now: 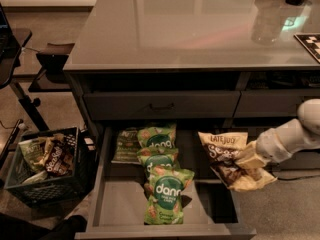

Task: Pick brown chip bag from middle drawer and place on counter

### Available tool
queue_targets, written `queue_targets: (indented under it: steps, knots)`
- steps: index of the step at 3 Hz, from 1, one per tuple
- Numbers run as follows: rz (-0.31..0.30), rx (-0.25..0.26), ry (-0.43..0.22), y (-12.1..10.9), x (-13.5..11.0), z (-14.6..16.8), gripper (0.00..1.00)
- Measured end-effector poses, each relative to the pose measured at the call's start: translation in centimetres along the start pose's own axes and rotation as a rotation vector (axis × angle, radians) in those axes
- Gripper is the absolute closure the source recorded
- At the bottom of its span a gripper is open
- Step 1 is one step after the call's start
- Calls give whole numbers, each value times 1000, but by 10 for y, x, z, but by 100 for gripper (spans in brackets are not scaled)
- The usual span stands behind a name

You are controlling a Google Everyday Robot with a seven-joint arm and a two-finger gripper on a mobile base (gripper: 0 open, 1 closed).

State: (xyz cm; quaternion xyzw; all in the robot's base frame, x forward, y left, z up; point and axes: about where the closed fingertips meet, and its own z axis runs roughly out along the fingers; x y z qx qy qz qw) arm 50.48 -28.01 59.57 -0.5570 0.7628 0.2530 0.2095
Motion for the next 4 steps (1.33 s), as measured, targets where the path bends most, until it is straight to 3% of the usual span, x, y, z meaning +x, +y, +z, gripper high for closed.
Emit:
queue_targets:
  steps: [2, 3, 4]
  knots:
    - [-73, 127, -205, 23, -77, -44, 100]
    - [-71, 147, -312, 30, -105, -55, 100]
    - [-71, 147, -312, 30, -105, -55, 100]
